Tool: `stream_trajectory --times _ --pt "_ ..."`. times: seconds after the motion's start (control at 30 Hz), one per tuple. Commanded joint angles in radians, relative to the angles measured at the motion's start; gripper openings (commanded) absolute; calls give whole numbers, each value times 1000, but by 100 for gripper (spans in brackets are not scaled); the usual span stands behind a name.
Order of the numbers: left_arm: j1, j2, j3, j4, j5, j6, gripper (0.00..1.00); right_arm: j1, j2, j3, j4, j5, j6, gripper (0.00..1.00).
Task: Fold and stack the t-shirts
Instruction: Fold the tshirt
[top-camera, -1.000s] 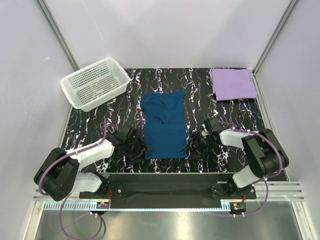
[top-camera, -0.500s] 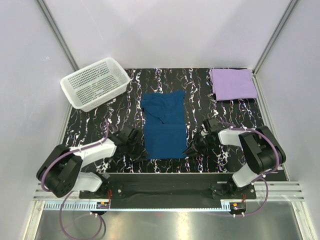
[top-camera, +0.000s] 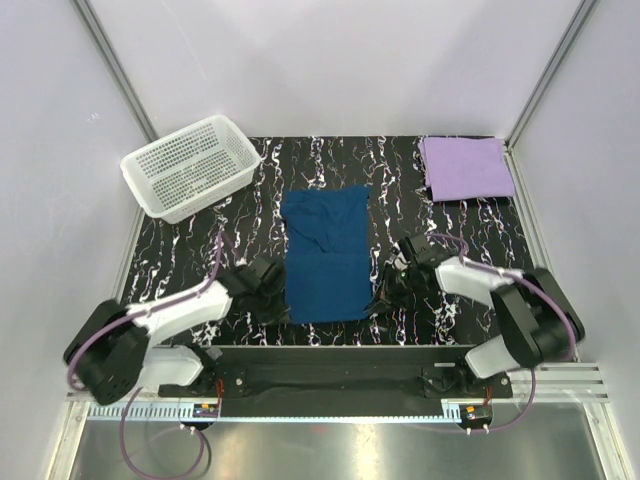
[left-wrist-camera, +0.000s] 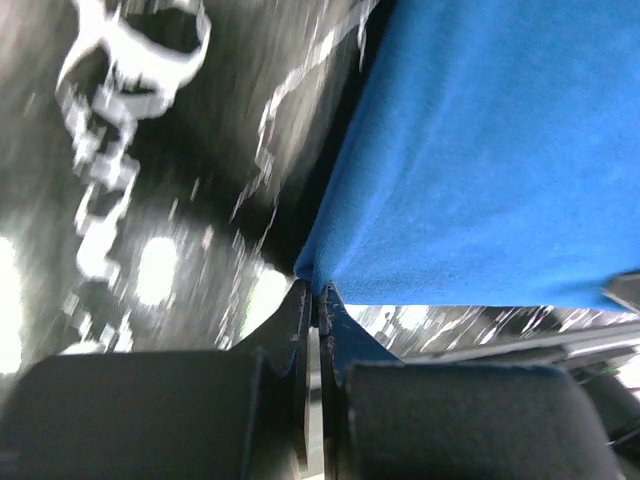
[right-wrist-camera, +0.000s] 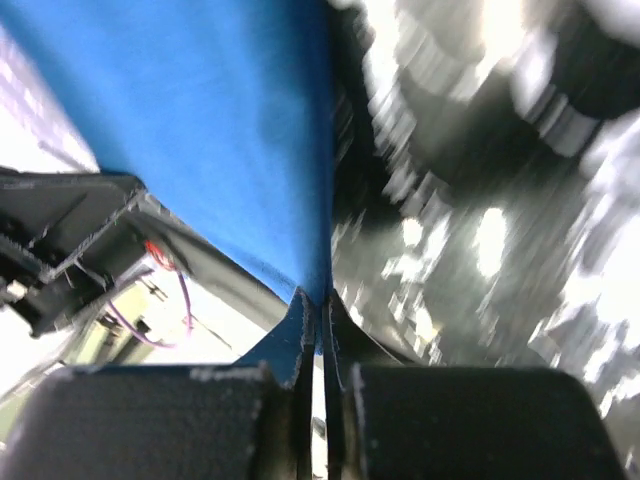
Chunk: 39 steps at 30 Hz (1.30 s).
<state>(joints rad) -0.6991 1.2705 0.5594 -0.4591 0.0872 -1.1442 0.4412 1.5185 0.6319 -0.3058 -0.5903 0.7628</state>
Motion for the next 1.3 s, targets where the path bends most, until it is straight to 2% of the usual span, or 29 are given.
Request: stream_trajectory --times 0.0,0.27,0.33,0.47,0.57,0.77,0.87,0.97,1.1,1.27 --pt "-60 -132 1 -185 -115 3 0 31 -157 -34 -140 38 -17 0" --pt "-230 -428 -99 -302 -104 -205 0 126 -487 -159 -272 34 110 0" --pt "-275 -448 -60 -341 -115 -235 0 131 -526 -153 -303 35 122 0" --pt "-280 -436 100 -437 -164 -190 0 133 -557 -19 -403 75 98 0" --pt "-228 -353 250 -486 -207 -99 0 128 -473 114 -449 109 54 0" --pt "62 -113 509 -460 -132 197 0 12 -172 403 -500 110 -81 0" --pt "143 38 661 -448 -93 311 0 -48 -33 569 -541 87 -154 0" --pt "187 198 830 -444 -40 397 0 -84 82 711 -569 75 -195 0" --pt "243 377 983 -437 23 465 0 -130 216 824 -564 50 -214 0" --pt "303 571 1112 -386 49 531 1 -173 391 958 -527 40 -226 0"
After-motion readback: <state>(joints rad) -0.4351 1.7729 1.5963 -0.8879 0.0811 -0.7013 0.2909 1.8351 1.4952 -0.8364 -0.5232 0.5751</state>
